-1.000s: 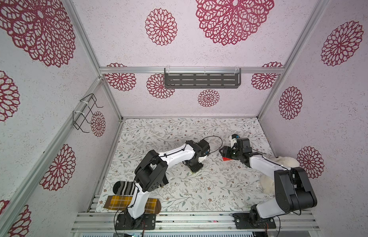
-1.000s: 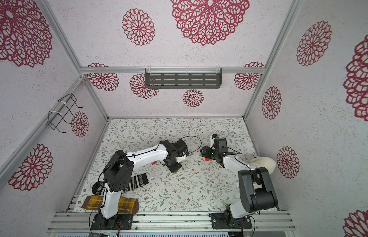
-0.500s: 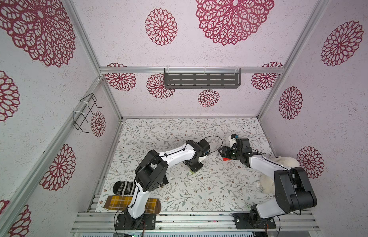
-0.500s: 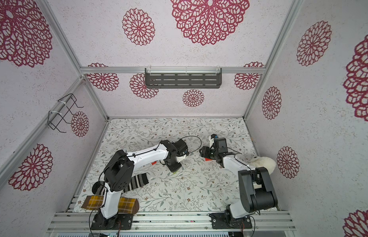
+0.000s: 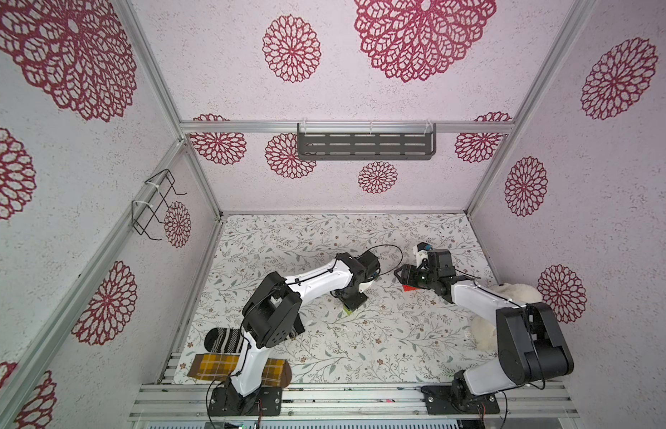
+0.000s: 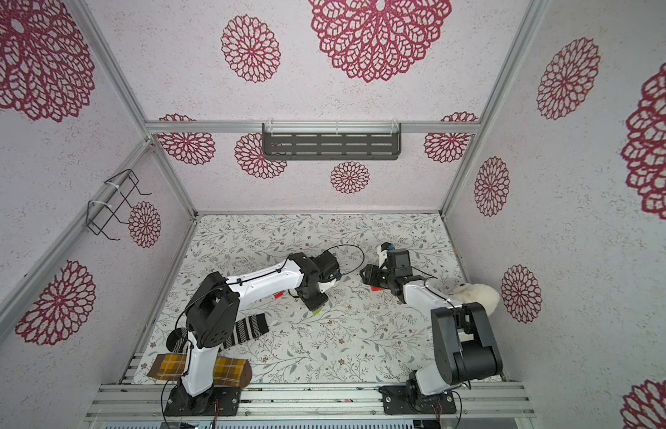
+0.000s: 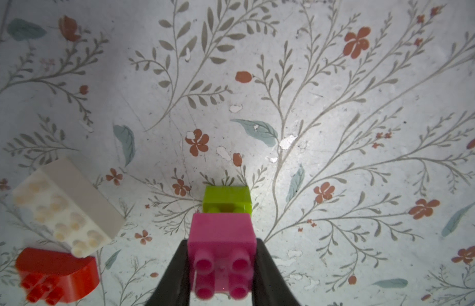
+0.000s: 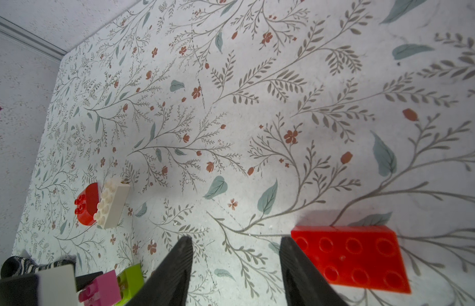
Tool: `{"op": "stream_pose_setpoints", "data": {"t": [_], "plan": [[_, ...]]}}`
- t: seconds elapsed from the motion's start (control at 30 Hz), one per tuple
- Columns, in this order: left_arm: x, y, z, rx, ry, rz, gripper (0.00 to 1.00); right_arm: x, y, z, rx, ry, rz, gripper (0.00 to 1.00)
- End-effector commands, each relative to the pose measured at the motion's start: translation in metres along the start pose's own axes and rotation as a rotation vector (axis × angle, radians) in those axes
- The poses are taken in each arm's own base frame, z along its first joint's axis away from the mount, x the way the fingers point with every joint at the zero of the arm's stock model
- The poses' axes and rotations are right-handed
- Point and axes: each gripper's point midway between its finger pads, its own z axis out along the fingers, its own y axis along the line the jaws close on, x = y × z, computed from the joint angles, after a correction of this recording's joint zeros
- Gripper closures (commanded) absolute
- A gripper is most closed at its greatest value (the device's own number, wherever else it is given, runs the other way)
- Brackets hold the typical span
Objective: Assemble an ice cream with lego
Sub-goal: Assemble the lego brick with the lego brick.
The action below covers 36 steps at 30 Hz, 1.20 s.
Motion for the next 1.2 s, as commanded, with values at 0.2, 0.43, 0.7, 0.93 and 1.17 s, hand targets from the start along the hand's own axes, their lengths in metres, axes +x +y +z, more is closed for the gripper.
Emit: {"op": "stream_pose_setpoints", "data": {"t": [0.2, 0.43, 0.7, 0.93, 1.17], "plan": [[0.001, -0.003, -0.009, 0.029, -0.021, -0.019, 1.00, -0.005, 0.007, 0.000, -0.031, -0.011, 0.005, 0.44], [0.007, -0.003, -0.003, 0.040, -0.001, -0.027, 1.00, -0.004, 0.007, 0.001, -0.033, -0.008, 0.003, 0.44], [0.006, 0.001, 0.000, 0.031, -0.004, -0.033, 1.00, -0.004, 0.007, 0.001, -0.035, -0.005, 0.003, 0.44], [0.005, 0.001, 0.004, 0.033, 0.003, -0.033, 1.00, -0.004, 0.008, 0.002, -0.039, -0.002, 0.004, 0.44], [0.006, -0.001, 0.010, 0.046, 0.015, -0.036, 1.00, -0.004, 0.008, 0.002, -0.039, -0.003, 0.003, 0.44]]}}
